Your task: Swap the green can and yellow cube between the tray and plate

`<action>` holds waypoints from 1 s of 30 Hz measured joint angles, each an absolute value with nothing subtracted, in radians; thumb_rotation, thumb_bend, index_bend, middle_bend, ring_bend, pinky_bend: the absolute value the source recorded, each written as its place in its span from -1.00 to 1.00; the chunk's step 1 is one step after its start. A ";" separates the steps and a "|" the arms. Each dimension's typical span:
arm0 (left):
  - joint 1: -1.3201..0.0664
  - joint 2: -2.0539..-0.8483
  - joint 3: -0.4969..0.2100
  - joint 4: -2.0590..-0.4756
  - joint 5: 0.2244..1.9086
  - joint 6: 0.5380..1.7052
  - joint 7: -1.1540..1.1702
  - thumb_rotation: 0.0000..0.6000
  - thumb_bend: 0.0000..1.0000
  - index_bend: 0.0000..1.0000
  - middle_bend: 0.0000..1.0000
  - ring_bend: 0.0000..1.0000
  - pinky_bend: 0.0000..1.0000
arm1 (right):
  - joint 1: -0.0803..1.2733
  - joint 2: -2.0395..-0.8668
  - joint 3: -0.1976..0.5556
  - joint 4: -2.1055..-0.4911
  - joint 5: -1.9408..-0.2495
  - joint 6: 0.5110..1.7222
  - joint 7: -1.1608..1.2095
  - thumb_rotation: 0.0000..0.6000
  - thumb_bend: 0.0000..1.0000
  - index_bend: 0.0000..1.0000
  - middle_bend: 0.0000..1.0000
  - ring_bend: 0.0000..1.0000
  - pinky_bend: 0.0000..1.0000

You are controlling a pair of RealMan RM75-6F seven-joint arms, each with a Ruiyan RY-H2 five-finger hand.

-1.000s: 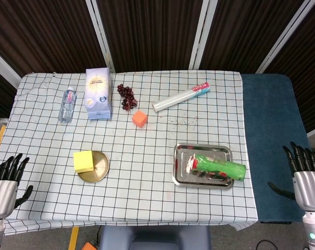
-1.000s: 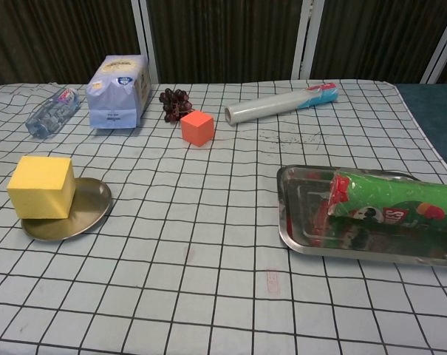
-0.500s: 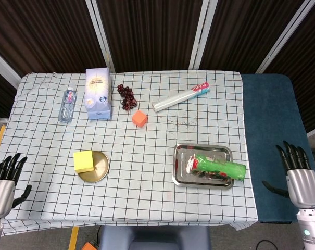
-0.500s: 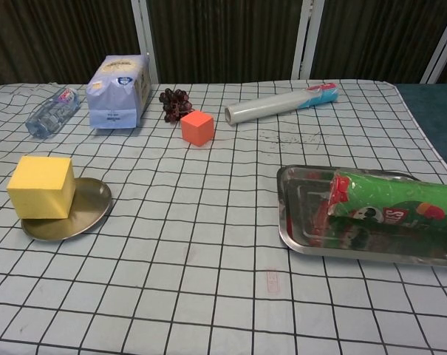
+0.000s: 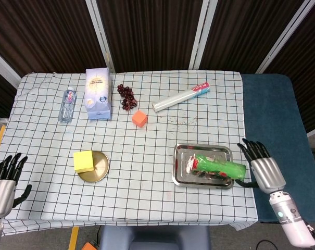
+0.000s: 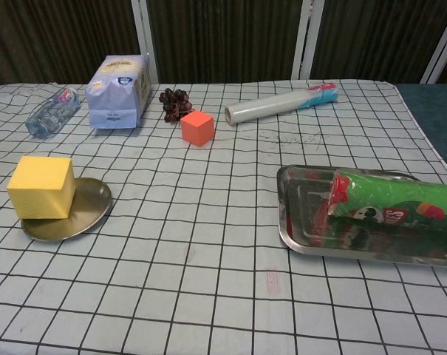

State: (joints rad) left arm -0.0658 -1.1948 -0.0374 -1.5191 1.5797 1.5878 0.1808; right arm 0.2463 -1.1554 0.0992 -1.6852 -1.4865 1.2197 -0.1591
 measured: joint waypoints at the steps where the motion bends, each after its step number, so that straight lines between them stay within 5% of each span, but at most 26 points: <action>1: -0.066 -1.194 -0.038 -1.517 1.579 1.587 0.176 1.00 -0.32 -0.87 -0.91 -0.99 -0.70 | 0.258 -1.160 0.103 -1.687 -1.472 1.203 -0.178 1.00 -0.92 -0.80 -0.80 -0.86 -0.86; 15: -0.066 -1.182 -0.054 -1.503 1.539 1.574 0.120 1.00 -0.32 -0.86 -0.90 -0.99 -0.70 | 0.442 -1.278 0.156 -1.667 -1.155 0.967 -0.399 1.00 -0.92 -0.58 -0.63 -0.70 -0.78; 23: -0.069 -1.181 -0.061 -1.499 1.517 1.561 0.113 1.00 -0.32 -0.86 -0.88 -0.99 -0.70 | 0.506 -1.329 0.159 -1.625 -1.030 0.931 -0.480 1.00 -0.92 -0.28 -0.36 -0.37 -0.46; 30: -0.069 -1.179 -0.064 -1.498 1.509 1.556 0.107 1.00 -0.32 -0.86 -0.88 -0.99 -0.70 | 0.529 -1.360 0.163 -1.588 -0.996 0.949 -0.504 1.00 -0.92 0.52 0.25 0.31 0.20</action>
